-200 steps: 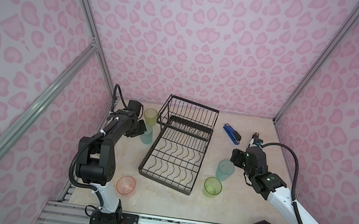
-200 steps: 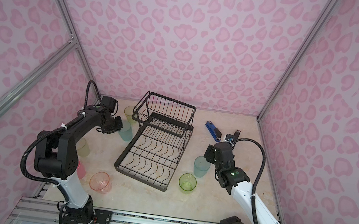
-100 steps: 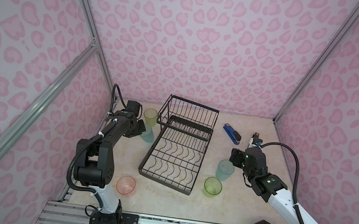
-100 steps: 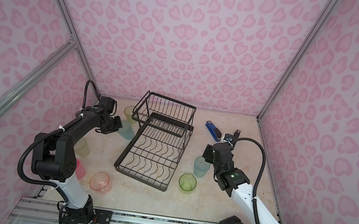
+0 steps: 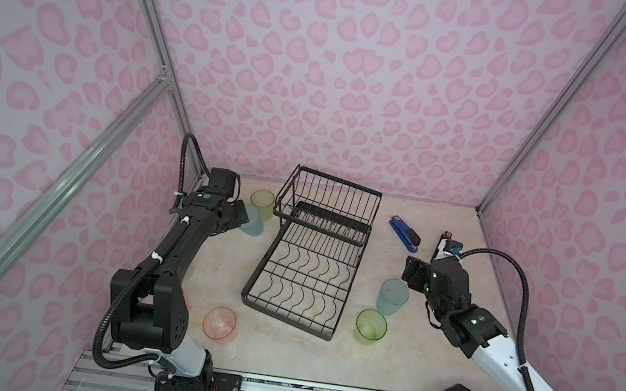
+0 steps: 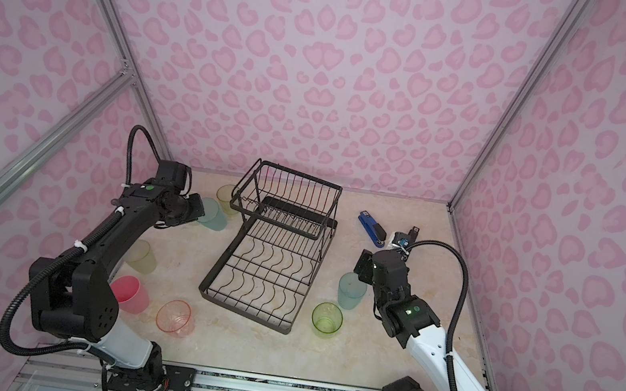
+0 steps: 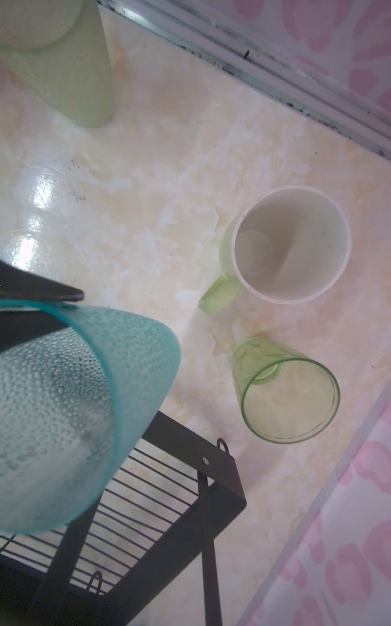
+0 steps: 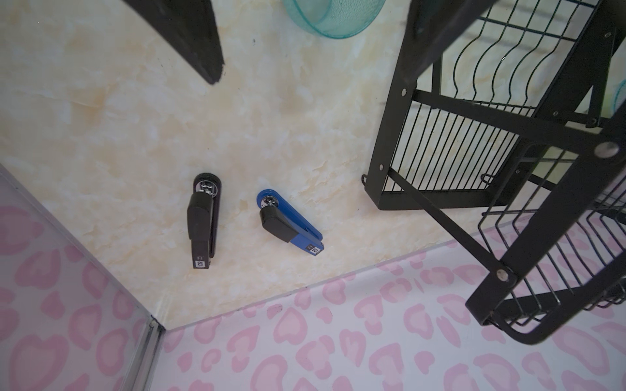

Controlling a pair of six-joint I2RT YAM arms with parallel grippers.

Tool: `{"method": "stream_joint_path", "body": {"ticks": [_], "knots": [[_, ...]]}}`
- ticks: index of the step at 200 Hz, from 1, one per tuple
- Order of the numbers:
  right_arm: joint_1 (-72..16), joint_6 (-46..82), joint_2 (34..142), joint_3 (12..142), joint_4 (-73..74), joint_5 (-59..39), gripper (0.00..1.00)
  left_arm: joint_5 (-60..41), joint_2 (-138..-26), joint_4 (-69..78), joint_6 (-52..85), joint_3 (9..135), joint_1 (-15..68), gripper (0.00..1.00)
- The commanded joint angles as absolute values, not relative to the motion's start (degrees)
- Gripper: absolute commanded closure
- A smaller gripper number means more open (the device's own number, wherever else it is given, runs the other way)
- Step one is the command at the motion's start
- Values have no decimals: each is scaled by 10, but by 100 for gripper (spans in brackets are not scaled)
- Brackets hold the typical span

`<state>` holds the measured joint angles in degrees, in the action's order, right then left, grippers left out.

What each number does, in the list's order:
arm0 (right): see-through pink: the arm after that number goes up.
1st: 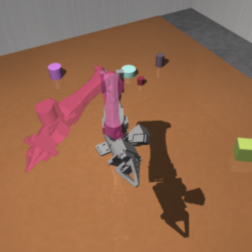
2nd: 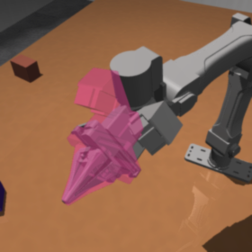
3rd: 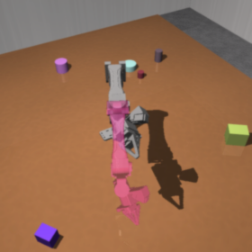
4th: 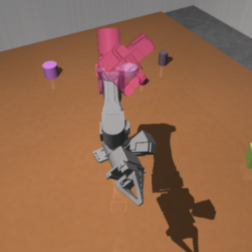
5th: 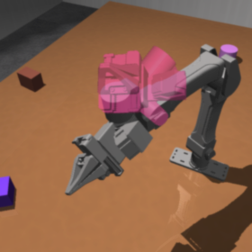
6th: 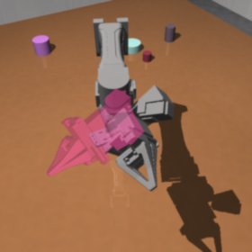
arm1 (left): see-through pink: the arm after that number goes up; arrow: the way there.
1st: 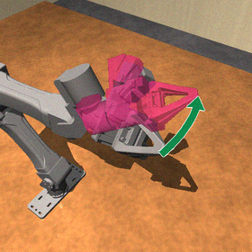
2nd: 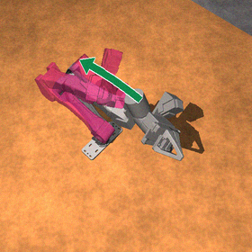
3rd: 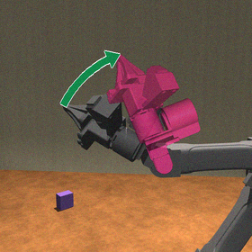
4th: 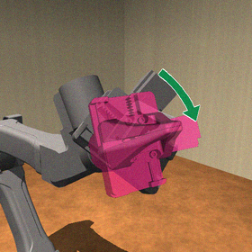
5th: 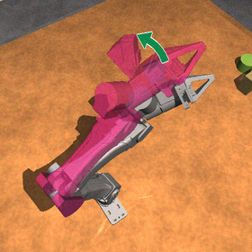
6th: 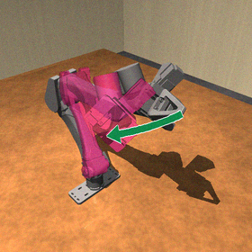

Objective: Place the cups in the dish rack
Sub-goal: 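Close the left gripper on the teal cup rim and lift it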

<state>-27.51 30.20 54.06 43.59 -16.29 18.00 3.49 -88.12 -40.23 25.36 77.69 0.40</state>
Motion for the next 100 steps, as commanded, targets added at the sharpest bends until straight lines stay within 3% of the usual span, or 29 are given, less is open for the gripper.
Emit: {"method": "stream_joint_path", "body": {"ticks": [1, 100], "knots": [[-276, 295, 538, 442, -173, 185, 18, 60, -852, -418, 239, 786, 2, 97], [-283, 300, 536, 490, -192, 158, 19, 58, -765, -438, 236, 870, 0, 97]]}}
